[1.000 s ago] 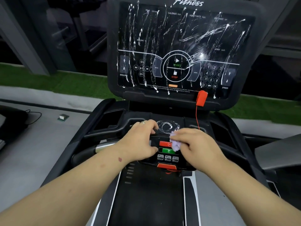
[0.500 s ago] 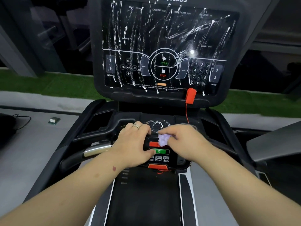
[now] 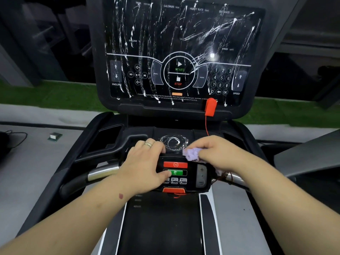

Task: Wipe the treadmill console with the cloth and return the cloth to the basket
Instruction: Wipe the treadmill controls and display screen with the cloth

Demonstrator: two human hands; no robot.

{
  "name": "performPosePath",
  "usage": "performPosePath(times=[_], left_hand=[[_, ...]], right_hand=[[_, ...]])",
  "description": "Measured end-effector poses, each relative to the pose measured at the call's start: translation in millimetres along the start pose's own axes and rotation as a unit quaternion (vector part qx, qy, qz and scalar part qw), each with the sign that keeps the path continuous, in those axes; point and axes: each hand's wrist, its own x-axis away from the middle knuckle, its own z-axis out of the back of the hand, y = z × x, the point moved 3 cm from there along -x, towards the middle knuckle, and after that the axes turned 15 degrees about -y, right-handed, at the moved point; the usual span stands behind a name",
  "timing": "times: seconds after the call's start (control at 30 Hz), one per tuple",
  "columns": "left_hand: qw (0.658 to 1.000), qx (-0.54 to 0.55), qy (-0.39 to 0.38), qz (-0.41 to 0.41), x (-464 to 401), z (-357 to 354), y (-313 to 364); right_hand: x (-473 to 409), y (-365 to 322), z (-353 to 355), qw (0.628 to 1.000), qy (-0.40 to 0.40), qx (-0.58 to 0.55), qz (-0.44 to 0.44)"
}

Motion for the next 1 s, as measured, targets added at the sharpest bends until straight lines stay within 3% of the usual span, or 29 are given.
performPosePath(times=[0.1, 0.27, 0.47, 0.63, 0.77, 1.0], left_hand=[[1.000, 0.009, 0.006, 0.003, 0.6, -1.4, -1.2], [0.999, 0.031, 0.013, 0.000, 2.2, -1.9, -2.1], [0.996, 0.090, 0.023, -0.002, 10.7, -4.8, -16.3], [0.994, 0.082, 0.067, -0.029, 14.1, -11.0, -25.3], [0.993, 0.068, 0.082, -0.056, 12.1, -9.9, -34.4], [0.992, 0.041, 0.097, -0.068, 5.1, -10.0, -43.2]], right_hand=[[2.7, 2.8, 3.4, 0.999, 0.007, -0.030, -0.019], [-22.2, -31.0, -19.4, 0.998, -0.008, 0.052, 0.023], [-11.6, -6.2, 4.6, 0.999, -0.027, -0.012, -0.020], [-38.1, -43.1, -20.3, 0.995, -0.053, 0.072, 0.033], [-27.0, -15.9, 3.3, 0.997, -0.079, -0.010, -0.003], [-45.6, -33.9, -16.6, 0.997, -0.077, 0.009, 0.030]])
